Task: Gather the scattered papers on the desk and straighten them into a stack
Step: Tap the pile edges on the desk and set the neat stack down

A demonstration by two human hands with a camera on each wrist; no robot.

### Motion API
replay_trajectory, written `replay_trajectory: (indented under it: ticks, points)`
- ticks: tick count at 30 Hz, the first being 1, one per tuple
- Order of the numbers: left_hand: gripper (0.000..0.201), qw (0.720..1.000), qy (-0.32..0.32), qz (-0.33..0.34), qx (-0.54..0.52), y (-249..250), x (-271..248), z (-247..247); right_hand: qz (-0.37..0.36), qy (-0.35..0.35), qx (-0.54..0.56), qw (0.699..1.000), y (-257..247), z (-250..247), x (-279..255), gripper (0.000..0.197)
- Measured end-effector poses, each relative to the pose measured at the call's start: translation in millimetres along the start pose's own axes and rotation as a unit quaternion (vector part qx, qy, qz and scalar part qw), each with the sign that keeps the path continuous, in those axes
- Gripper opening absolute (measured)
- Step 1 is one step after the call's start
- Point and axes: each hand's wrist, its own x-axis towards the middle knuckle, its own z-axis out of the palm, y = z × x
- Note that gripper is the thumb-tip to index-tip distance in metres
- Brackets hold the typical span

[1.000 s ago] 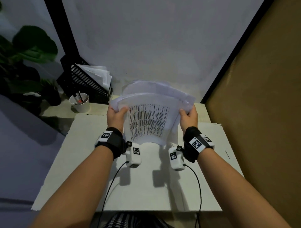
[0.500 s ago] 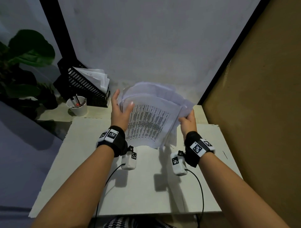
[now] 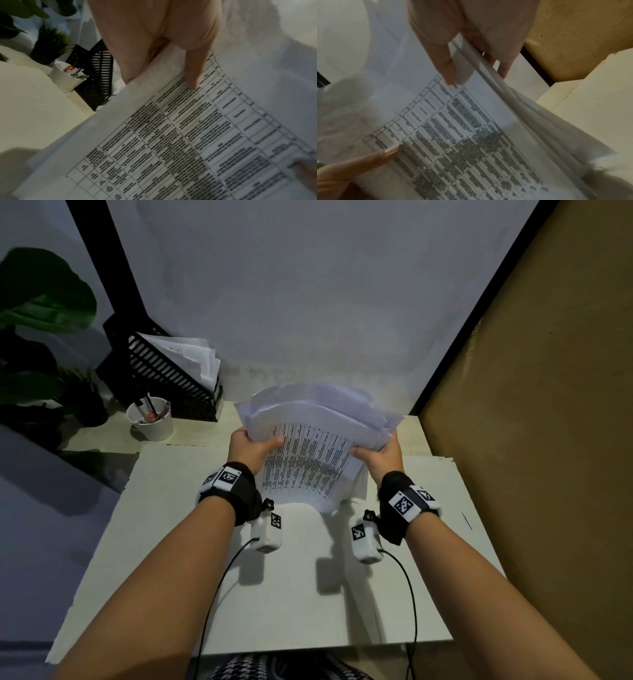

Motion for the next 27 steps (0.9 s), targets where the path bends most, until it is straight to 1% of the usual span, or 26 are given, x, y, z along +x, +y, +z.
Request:
replay_trajectory:
  ticks: [2,3,5,8,11,13,16,18,20,22,24,25,26,27]
  points:
    - [0.038,1.000,0.009,0.014,0.004,5,-1,6,-0.002,0.021,-0.024,0.999,-4,7,1,0.029]
    - [0.036,1.000,0.019,0.024,-0.002,10,-4,8,-0.004,0.030,-0.023,0.999,-6,10,1,0.026]
    - [0.036,0.998,0.039,0.045,-0.015,19,-12,11,-0.010,0.032,0.010,0.999,-9,10,-1,0.024]
    - [0.042,0.996,0.046,0.062,-0.035,22,-28,7,-0.017,0.010,0.044,0.999,-10,1,-9,0.025]
    - [0.043,0.998,0.027,0.044,-0.037,6,-46,-6,-0.014,-0.018,0.033,0.999,-3,-9,-23,0.028]
    - [0.038,1.000,0.006,0.013,-0.026,-6,-56,-15,-0.007,-0.036,0.029,0.999,2,-12,-35,0.032]
    - [0.028,0.999,-0.018,-0.018,-0.036,-12,-62,-26,-0.024,-0.031,0.054,0.998,0,-15,-44,0.049]
    - [0.030,0.998,-0.042,-0.018,-0.038,-9,-61,-30,-0.066,0.004,0.034,0.997,-8,-15,-44,0.066]
    - [0.033,0.997,-0.067,-0.010,-0.023,-6,-58,-32,-0.135,0.027,-0.013,0.990,-24,-14,-43,0.076]
    - [0.034,0.996,-0.084,-0.001,-0.015,-4,-56,-32,-0.224,0.034,-0.105,0.968,-45,-11,-46,0.079]
    - [0.033,0.996,-0.085,0.003,-0.017,-4,-55,-33,-0.300,0.019,-0.226,0.927,-68,-5,-51,0.080]
    - [0.033,0.996,-0.083,0.001,-0.016,-5,-55,-33,-0.327,-0.002,-0.294,0.898,-76,-1,-54,0.080]
    - [0.032,0.996,-0.083,-0.001,-0.013,-5,-56,-33,-0.349,-0.030,-0.372,0.860,-85,4,-58,0.079]
    - [0.032,0.996,-0.084,-0.003,-0.012,-6,-56,-33,-0.358,-0.057,-0.457,0.812,-89,11,-61,0.075]
